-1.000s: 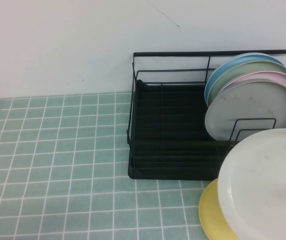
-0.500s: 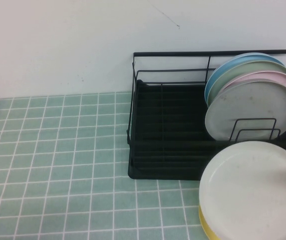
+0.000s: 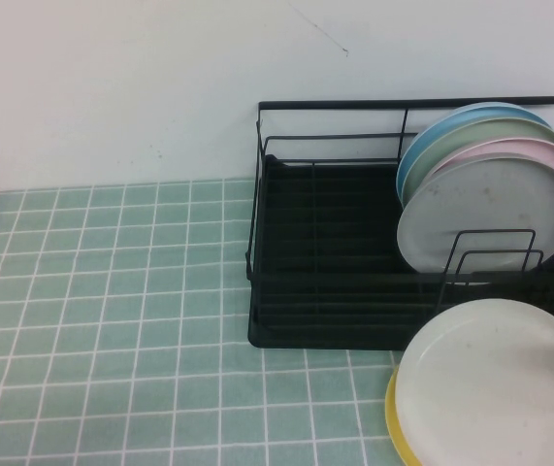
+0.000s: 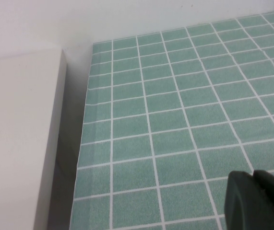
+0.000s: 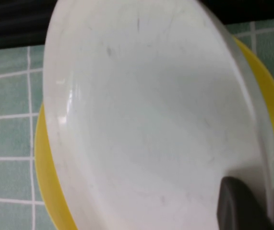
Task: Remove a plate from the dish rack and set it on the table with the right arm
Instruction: Place the plate from the table
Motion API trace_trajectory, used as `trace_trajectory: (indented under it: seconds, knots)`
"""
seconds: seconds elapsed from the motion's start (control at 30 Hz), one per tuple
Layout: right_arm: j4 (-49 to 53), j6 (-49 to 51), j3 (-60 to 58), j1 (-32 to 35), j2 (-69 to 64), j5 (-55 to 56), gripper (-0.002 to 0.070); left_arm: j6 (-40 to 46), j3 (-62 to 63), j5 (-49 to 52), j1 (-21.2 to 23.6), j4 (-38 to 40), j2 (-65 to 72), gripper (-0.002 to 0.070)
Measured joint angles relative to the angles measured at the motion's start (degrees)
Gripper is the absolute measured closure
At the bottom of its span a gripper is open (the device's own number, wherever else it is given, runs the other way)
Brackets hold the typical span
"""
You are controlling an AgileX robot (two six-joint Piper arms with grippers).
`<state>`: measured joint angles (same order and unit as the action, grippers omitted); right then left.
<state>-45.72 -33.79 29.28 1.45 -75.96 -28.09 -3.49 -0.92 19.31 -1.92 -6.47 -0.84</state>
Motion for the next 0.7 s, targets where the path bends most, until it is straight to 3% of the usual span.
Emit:
trace_trajectory:
  seconds: [0.3, 0.57, 0.7]
  knots:
    - [-1.7, -3.1, 0.0, 0.0, -2.2, 0.5, 0.058, 0.0, 0.0, 0.0, 0.0, 0.0, 0.0, 0.0678]
    - [-0.3, -4.0, 0.0, 0.0, -3.2, 0.6, 0.036, 0.0, 0.0, 0.0, 0.0, 0.0, 0.0, 0.0678]
    - [2.1, -4.0, 0.0, 0.0, -2.2, 0.6, 0.0329, 0.0, 0.0, 0.0, 0.0, 0.0, 0.0, 0.0678]
